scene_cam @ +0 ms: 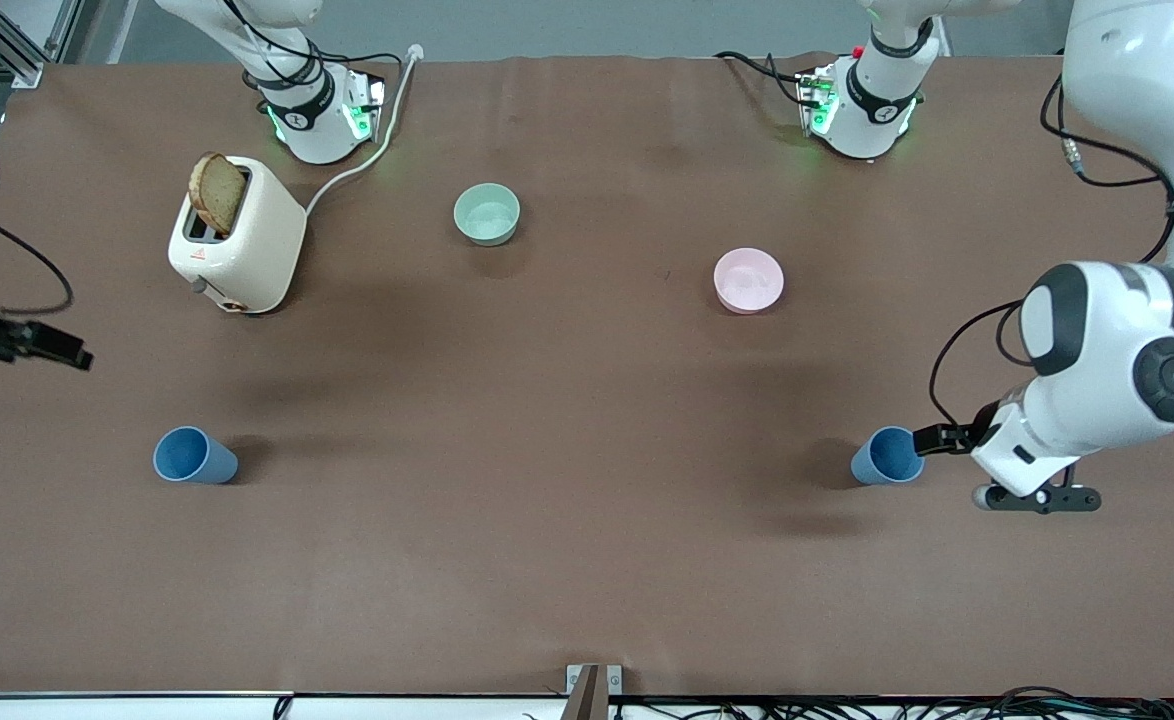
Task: Stack blue cups with both arms
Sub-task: 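Reach both grippers down to the blue cups and grasp them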
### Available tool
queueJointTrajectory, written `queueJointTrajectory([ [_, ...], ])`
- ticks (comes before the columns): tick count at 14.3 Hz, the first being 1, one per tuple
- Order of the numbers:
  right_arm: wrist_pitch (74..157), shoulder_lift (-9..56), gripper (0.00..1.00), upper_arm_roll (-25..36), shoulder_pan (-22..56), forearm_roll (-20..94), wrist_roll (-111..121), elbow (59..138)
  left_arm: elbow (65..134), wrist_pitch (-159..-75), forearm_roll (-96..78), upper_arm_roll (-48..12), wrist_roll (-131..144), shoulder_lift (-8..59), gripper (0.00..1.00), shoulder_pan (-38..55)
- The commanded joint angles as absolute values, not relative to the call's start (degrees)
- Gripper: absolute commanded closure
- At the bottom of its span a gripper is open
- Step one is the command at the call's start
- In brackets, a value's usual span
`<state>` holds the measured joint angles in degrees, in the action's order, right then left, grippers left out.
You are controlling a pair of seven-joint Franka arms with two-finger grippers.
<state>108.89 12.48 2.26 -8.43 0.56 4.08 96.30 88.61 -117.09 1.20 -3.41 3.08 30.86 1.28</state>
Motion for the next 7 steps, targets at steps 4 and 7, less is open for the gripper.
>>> queueJointTrajectory([
  [4, 122.23, 24.41, 0.0, 1.76, -9.32, -0.61, 5.8, 97.56, 87.63, -118.12, 2.46, -3.52, 3.6, 36.55, 0.23, 0.88],
  [7, 124.8, 28.2, 0.0, 1.67, -9.41, -0.53, 7.46, 97.65, 87.63, -118.56, 2.46, -3.52, 3.69, 37.53, 0.44, 1.41],
])
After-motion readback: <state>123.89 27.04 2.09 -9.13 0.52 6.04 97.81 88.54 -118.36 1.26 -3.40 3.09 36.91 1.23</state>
